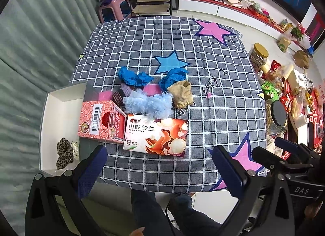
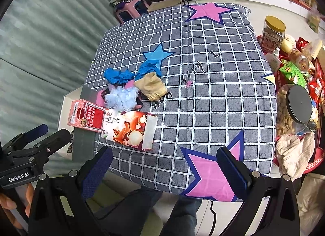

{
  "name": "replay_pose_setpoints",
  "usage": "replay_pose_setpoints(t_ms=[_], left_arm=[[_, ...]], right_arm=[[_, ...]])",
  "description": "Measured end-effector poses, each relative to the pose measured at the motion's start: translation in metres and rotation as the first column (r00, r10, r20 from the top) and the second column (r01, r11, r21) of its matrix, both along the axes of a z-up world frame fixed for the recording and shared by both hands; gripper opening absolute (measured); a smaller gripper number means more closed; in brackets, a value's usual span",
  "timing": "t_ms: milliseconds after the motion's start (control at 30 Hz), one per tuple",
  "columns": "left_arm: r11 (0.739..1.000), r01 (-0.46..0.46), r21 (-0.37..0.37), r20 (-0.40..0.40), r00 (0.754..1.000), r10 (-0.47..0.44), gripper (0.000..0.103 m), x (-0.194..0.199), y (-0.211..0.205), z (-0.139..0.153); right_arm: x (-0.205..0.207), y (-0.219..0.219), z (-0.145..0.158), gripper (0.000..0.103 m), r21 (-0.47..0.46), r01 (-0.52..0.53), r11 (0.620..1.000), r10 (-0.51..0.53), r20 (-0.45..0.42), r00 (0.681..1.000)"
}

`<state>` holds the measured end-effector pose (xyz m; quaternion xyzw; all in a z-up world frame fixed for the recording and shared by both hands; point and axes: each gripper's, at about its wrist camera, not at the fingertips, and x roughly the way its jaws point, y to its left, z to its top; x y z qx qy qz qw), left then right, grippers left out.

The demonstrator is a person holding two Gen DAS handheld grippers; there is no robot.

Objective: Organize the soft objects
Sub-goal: 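Withdraw both tools from the box and move back toward the pile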

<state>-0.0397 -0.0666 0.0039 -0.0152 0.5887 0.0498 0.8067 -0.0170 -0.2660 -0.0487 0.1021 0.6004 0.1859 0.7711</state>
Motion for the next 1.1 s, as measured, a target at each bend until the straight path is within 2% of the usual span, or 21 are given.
replay_pose_setpoints(t_ms=[600, 800, 1100], left_arm=[[1.000, -0.022, -0.011, 0.020, 1.000, 0.022, 0.103, -0.005, 0.003, 0.004], [1.000, 0.004, 0.004, 0.022, 1.000, -0.004, 0.103, 0.002, -0.003, 0.002], [0.996, 0.018, -0.092, 0.021, 1.000, -0.017, 0.103, 0.035, 0.008, -0.004]], right_arm=[[0.002, -0.009, -0.001, 0.103, 0.014, 0.028, 1.000, -0.027, -0.021, 0.999], [0.003, -0.028, -0.010, 0.103, 0.011, 0.099, 0.995, -0.099, -0.042, 0.994], [0.006, -0.047, -0.038, 0.103, -0.026, 0.212, 0.977, -0.214, -0.114, 0.970]])
